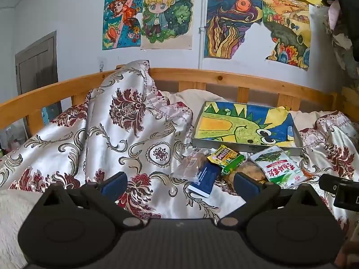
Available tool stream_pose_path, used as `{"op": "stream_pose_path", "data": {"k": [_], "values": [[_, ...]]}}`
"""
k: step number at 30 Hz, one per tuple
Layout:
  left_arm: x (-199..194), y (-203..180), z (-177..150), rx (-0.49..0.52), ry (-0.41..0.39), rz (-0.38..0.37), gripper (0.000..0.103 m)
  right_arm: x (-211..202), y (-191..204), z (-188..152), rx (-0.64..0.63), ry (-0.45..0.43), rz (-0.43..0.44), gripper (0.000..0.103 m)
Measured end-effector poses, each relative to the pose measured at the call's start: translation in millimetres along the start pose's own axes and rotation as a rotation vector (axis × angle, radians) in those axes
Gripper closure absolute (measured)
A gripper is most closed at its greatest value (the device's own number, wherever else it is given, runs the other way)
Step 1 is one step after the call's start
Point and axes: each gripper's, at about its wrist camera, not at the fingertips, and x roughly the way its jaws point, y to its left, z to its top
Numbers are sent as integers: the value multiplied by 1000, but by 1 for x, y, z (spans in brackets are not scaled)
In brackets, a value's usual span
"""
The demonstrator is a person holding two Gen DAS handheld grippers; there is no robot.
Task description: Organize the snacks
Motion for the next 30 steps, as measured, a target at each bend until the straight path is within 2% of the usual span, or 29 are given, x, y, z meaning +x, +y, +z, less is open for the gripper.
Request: {"op": "stream_pose_path", "data": {"k": [30], "values": [[6,1,-5,-4,8,-1,1,1,-1,0,4,6,-4,1]]}}
